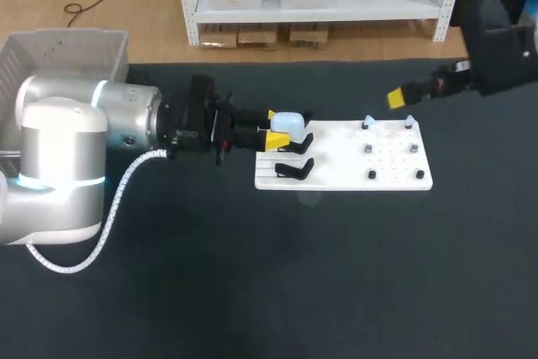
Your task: Pick up each earbud case from the left stands, insert the matching earbuds, close the lid, and place the case in the box.
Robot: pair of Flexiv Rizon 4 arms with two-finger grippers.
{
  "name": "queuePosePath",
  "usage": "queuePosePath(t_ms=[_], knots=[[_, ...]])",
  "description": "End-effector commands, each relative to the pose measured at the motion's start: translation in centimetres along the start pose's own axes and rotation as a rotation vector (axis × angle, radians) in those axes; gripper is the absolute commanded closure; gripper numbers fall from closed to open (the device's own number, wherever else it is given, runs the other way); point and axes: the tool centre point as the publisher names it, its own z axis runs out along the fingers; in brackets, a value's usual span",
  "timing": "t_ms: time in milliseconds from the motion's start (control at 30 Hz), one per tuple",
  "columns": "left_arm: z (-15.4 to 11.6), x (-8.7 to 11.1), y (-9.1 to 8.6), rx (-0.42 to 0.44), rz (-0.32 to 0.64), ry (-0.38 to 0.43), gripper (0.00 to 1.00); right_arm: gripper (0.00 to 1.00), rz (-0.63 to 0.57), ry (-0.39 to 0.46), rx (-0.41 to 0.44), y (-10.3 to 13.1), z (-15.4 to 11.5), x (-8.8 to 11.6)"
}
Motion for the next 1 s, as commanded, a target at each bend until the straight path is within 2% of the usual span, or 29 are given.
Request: queuePosePath(t_ms=[33,667,1000], knots=[[-0.2,0.1,-0.4,-0.018,0.002,-0.011,1.0,0.0,-0.028,0.021,0.076,2.1,1.5,0.0],[-0.1,1.1,0.5,0.043,-0.001,-0.032,1.0,0.0,-0.088,0.107,0.043,7.4,4.4,2.0],[0.0,1.2,0.9,0.076,0.009,-0.026,1.0,0.0,-0.081,0.151,0.035,8.4,6.3,3.0]])
